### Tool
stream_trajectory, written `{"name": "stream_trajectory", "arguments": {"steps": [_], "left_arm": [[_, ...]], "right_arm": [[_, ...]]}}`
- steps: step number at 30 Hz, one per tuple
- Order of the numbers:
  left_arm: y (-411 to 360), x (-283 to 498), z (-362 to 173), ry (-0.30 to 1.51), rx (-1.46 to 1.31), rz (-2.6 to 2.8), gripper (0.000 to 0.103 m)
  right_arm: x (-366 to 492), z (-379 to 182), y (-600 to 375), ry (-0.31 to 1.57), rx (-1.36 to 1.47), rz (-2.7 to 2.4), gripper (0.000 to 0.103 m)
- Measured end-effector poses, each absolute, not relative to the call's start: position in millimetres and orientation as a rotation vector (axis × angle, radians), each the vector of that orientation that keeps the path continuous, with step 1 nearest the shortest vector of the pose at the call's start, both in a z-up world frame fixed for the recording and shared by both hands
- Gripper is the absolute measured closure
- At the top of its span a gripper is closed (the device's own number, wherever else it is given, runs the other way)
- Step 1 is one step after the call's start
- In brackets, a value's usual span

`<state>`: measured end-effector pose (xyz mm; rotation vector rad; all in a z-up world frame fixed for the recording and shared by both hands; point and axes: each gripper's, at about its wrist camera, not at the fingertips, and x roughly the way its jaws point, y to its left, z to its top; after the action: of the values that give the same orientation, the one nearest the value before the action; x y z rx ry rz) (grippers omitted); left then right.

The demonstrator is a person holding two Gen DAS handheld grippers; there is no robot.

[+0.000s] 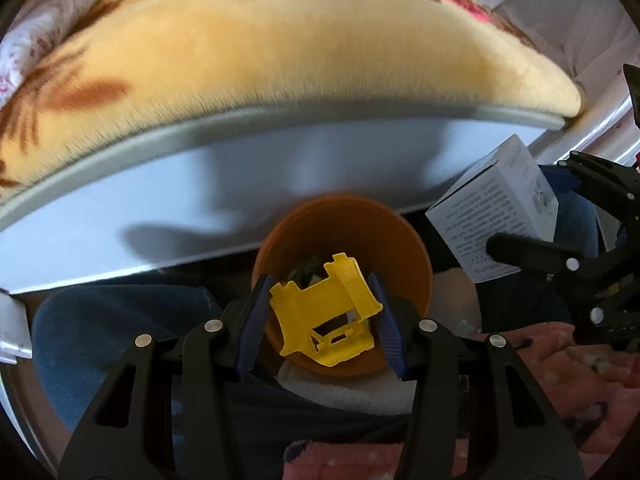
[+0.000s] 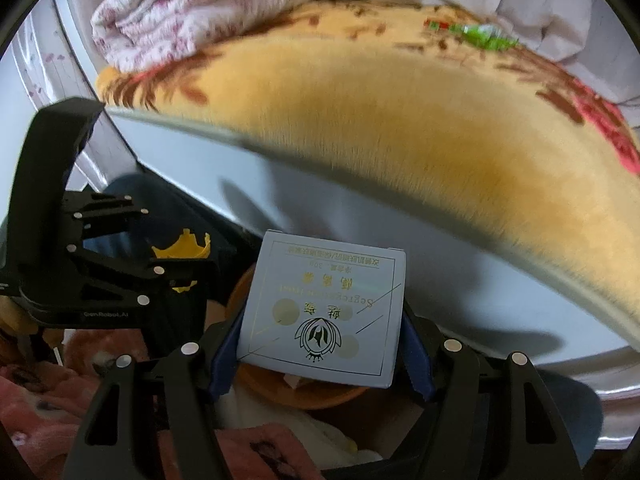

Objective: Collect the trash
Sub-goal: 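Carry the yellow toy piece and white card down over the orange bin, then open both tools to drop the toy piece and card into the bin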

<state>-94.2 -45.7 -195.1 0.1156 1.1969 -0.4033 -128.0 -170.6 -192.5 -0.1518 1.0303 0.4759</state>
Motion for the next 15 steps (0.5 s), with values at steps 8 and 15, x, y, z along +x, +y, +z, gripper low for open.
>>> {"name": "stream_trajectory", "arguments": {"steps": [8, 15], "left_arm": [[-54.3, -83.3, -239.0, 1.308, 0.112, -0.389, 0.054], [-51.8, -73.0, -267.3, 1.404, 0.09, -0.378, 0.054]], "right_arm": [[-113.1, -232.4, -171.6, 1.133, -0.153, 0.456, 0.036], [-99.5, -258.5, -171.6, 1.21, -0.137, 0.452, 0.036]]}}
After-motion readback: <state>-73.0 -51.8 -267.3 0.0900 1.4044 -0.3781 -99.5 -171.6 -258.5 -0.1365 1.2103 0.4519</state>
